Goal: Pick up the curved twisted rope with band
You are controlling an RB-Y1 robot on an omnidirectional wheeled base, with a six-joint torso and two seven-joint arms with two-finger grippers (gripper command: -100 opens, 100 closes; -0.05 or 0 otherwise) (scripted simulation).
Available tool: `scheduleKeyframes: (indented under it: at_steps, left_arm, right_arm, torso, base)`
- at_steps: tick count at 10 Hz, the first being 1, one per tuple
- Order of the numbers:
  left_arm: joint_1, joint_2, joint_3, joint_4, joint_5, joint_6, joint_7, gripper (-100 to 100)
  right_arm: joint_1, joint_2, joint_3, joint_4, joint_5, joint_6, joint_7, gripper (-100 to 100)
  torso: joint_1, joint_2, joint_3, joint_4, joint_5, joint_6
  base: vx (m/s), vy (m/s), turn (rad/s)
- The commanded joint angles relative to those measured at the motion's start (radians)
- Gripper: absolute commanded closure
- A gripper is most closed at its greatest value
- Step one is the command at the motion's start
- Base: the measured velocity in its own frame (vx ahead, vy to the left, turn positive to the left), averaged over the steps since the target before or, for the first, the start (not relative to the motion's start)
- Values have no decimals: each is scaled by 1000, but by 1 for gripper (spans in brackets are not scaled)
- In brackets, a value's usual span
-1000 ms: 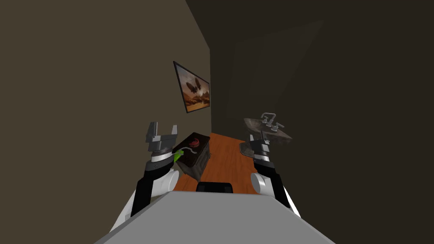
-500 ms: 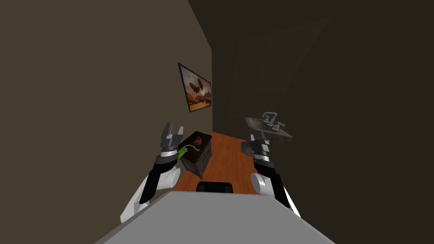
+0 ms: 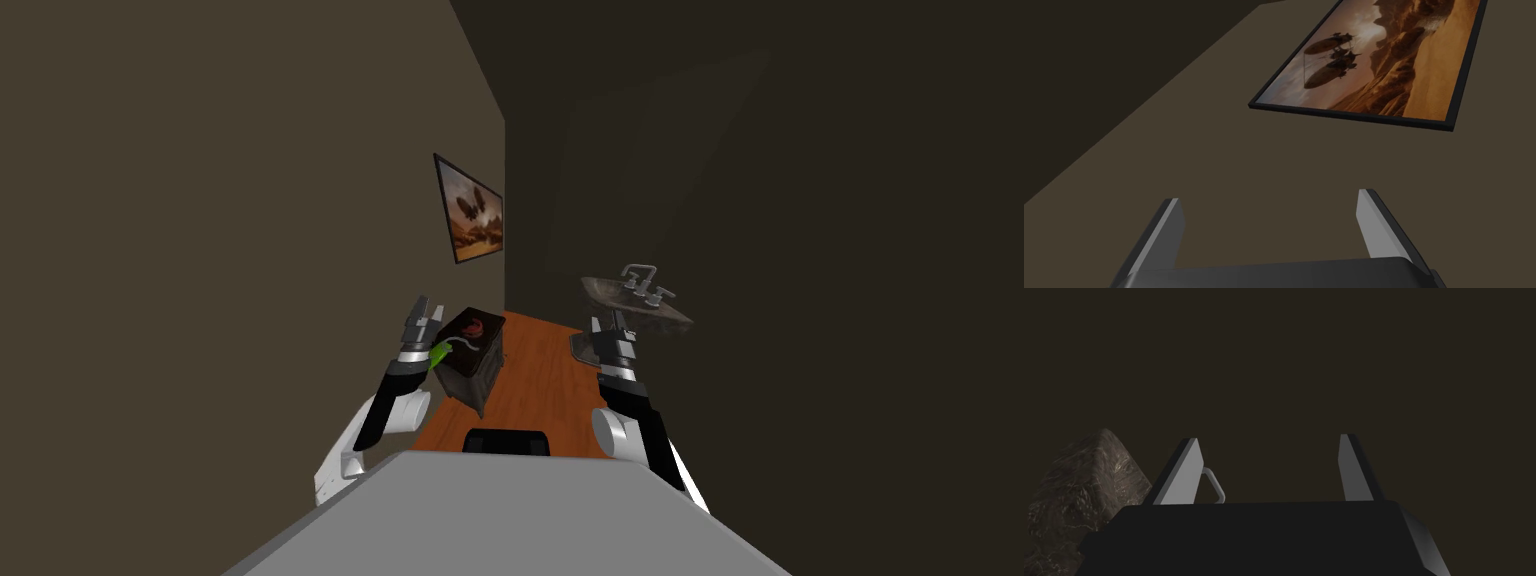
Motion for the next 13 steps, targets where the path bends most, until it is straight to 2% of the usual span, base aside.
scheduleKeyframes:
  at_steps: [1, 4, 5, 7, 10, 11, 12, 13]
  left_arm:
    - [-9, 6, 0, 38, -2, 3, -5, -100]
    - [-46, 20, -5, 114, -10, 27, -19, -100]
    - [-46, 20, -5, 121, -10, 27, -19, -100]
    - [-84, 30, -12, 195, -16, 52, -32, -100]
    - [-103, 35, -17, 261, -19, 64, -39, -100]
    - [-122, 39, -22, 298, -21, 76, -44, -100]
    - [-122, 39, -22, 310, -21, 76, -44, -100]
    - [-140, 43, -28, 351, -23, 87, -50, -100]
  right_arm:
    - [0, 0, 0, 0, 0, 0, 0, 0]
    - [0, 0, 0, 0, 0, 0, 0, 0]
    - [0, 0, 0, 0, 0, 0, 0, 0]
    - [0, 0, 0, 0, 0, 0, 0, 0]
    - [0, 0, 0, 0, 0, 0, 0, 0]
    - [0, 0, 0, 0, 0, 0, 0, 0]
    - [0, 0, 0, 0, 0, 0, 0, 0]
    - [0, 0, 0, 0, 0, 0, 0, 0]
  torso:
    - [0, 0, 0, 0, 0, 0]
    - [-3, -3, -2, -1, -1, 0]
    - [-2, -3, -2, -1, 0, 0]
    - [-2, -3, -2, -1, 0, 0]
    - [-2, -2, -1, 0, 0, 0]
    - [-2, -3, -2, -1, 0, 0]
    - [-2, -3, -2, -1, 0, 0]
    - [-2, -4, -2, -1, 0, 0]
  base:
    - [-53, 45, -1]
    - [-32, 41, 11]
    - [-26, 44, 3]
    - [-38, 61, 9]
    - [-34, 48, 0]
    - [-18, 51, 4]
    - [-18, 41, -4]
    - [-21, 46, -1]
